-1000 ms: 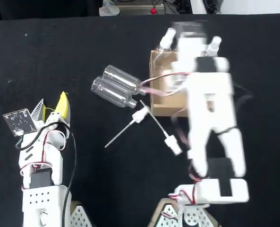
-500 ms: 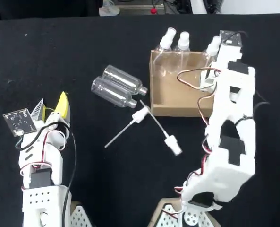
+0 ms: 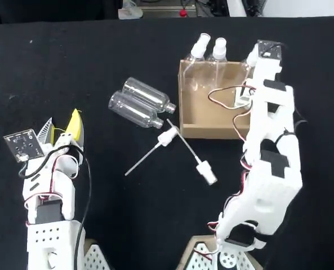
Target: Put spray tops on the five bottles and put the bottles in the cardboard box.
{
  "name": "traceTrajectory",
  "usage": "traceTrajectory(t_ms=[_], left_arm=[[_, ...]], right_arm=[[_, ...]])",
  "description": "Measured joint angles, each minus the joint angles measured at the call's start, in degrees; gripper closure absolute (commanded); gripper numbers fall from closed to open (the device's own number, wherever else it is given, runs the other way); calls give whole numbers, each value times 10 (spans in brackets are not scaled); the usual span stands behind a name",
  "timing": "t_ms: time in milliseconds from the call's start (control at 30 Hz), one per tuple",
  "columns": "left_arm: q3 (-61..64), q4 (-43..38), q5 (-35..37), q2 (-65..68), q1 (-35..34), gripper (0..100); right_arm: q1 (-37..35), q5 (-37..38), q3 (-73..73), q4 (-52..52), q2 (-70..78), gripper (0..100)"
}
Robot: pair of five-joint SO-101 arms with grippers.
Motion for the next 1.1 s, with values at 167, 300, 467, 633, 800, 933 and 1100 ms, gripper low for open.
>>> traceTrajectory(t_ms=[167, 300, 467, 633, 800, 933, 1100], left_arm=[[2, 0, 0, 0, 0, 777], [2, 0, 0, 0, 0, 777], [2, 0, 0, 0, 0, 777], [2, 0, 0, 0, 0, 777], [2, 0, 0, 0, 0, 777], [2, 0, 0, 0, 0, 777], [2, 0, 0, 0, 0, 777]], right_arm=[[-1, 1, -1, -14, 12, 963], [-7, 1, -1, -38, 13, 963], [-18, 1, -1, -76, 13, 963], [-20, 1, -1, -84, 13, 963], [-19, 1, -1, -84, 15, 963], [-20, 1, 0, -85, 21, 963], [-21, 1, 0, -88, 21, 963]])
